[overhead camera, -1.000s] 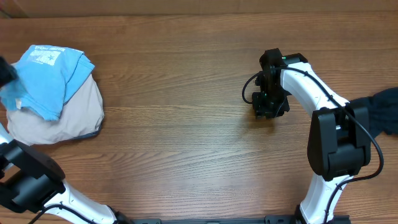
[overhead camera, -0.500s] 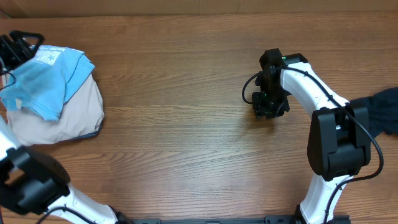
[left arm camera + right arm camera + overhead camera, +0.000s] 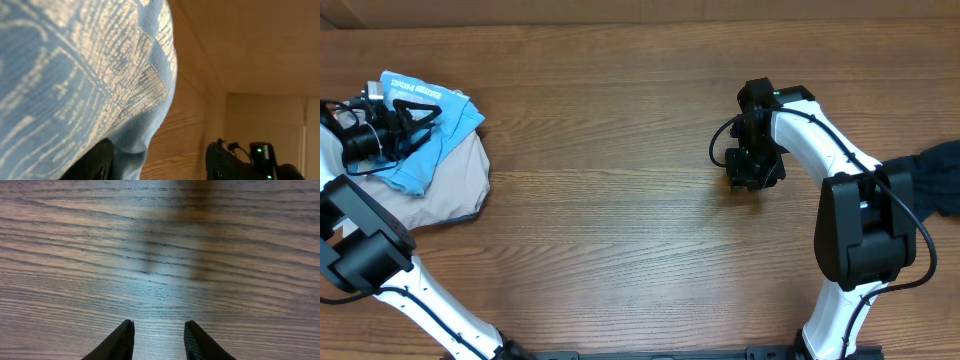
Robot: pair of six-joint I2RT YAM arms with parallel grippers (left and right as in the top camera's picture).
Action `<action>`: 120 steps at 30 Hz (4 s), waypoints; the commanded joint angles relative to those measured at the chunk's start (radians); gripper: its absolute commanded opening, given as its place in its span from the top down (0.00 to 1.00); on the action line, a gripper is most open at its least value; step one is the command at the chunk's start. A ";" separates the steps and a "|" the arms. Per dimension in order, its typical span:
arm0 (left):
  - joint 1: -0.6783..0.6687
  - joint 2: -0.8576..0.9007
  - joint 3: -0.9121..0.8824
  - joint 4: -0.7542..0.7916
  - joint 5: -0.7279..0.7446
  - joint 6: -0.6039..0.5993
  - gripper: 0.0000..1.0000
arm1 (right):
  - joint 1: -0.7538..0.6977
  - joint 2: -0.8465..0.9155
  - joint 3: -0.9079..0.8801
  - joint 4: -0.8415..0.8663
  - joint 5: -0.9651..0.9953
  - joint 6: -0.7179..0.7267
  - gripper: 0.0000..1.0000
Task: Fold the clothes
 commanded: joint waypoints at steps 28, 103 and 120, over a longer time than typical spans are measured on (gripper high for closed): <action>0.075 -0.434 0.048 0.032 -0.005 0.117 0.18 | -0.003 -0.035 0.024 0.008 0.002 -0.002 0.64; -0.780 -1.289 -1.033 0.262 -1.268 -0.266 0.00 | -0.158 -0.965 -0.546 0.497 0.010 0.095 0.00; -0.780 -1.084 -1.033 0.262 -1.268 -0.266 0.00 | -0.158 -1.230 -0.688 0.595 0.014 0.055 0.00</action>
